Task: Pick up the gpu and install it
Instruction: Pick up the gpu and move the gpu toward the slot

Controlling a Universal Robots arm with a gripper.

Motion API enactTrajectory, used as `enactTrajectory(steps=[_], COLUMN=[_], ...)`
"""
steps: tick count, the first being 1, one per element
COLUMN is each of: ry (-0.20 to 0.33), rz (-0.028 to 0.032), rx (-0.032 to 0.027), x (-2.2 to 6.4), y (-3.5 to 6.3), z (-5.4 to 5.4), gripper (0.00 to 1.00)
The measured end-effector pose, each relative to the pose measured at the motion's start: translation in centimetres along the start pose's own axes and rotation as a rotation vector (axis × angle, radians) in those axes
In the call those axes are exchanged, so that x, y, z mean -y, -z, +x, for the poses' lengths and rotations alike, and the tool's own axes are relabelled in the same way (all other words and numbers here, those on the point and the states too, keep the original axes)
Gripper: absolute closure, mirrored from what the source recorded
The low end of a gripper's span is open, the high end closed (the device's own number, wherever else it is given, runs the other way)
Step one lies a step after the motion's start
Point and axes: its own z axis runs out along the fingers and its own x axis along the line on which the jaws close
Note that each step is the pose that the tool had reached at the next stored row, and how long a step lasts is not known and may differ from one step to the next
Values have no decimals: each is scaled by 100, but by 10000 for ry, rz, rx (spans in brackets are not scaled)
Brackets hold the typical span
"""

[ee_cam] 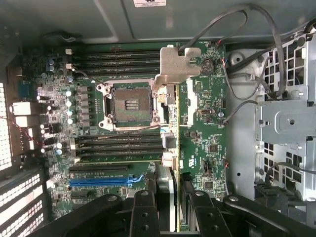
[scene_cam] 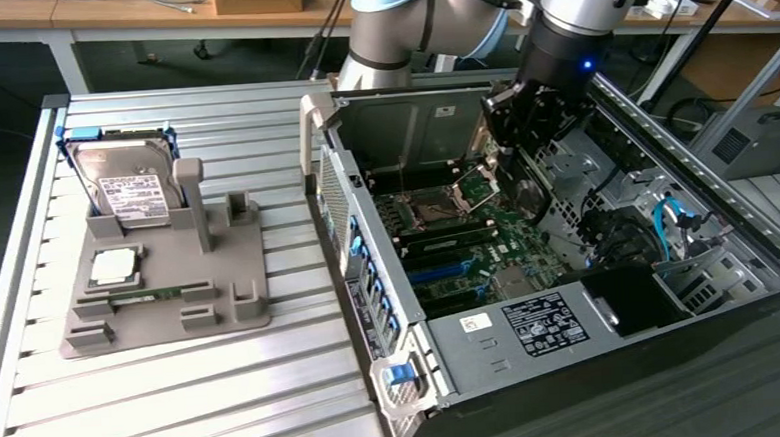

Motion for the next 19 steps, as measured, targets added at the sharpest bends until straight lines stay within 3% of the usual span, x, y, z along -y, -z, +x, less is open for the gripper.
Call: enactTrajectory(steps=[9, 19], ry=[3, 4], rz=[0, -3], rx=[0, 0], x=[-1, -2], y=[-92, -105], z=[-7, -34], gripper=[70, 70])
